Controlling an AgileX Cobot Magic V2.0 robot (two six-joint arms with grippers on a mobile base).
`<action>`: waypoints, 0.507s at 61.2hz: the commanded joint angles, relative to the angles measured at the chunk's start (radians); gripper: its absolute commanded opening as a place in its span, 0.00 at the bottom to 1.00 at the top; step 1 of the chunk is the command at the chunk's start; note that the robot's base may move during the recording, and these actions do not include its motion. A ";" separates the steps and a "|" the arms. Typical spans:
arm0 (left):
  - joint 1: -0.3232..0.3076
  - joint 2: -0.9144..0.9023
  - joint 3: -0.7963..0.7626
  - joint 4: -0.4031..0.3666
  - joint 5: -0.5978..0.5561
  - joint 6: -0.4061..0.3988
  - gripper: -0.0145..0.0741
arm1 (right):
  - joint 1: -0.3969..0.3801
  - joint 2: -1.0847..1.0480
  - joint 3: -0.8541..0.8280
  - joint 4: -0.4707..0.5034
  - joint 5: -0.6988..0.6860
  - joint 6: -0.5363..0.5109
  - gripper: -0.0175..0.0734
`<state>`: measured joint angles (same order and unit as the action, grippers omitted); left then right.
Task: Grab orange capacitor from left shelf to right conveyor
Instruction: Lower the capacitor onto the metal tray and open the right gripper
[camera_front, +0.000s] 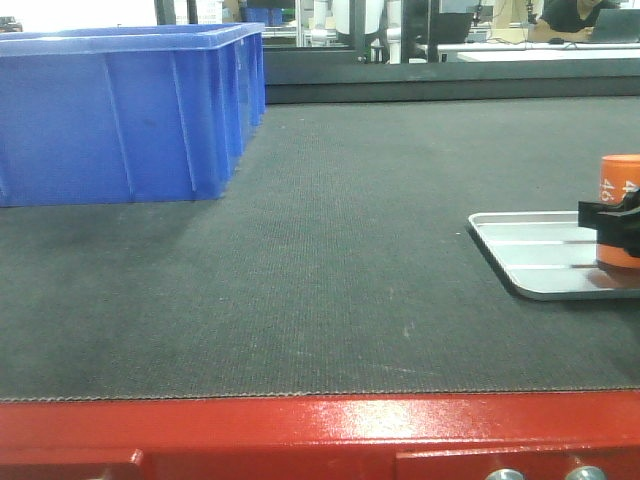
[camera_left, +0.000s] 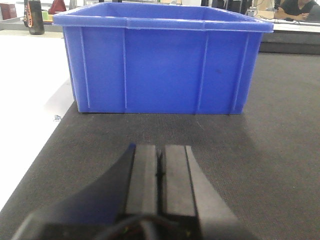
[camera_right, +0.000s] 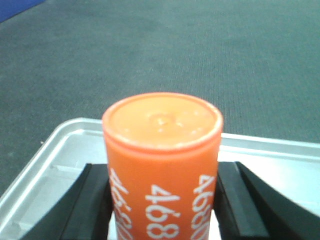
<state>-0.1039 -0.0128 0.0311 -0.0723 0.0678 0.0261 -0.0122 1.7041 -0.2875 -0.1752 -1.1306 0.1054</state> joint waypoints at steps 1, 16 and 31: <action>0.002 -0.011 -0.003 -0.002 -0.089 -0.002 0.02 | -0.008 -0.024 -0.016 -0.004 -0.144 -0.012 0.36; 0.002 -0.011 -0.003 -0.002 -0.089 -0.002 0.02 | -0.008 -0.025 -0.006 -0.004 -0.143 -0.005 0.80; 0.002 -0.011 -0.003 -0.002 -0.089 -0.002 0.02 | -0.008 -0.135 0.009 -0.004 -0.037 0.010 0.88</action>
<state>-0.1039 -0.0128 0.0311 -0.0723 0.0678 0.0261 -0.0122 1.6585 -0.2744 -0.1752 -1.1236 0.1097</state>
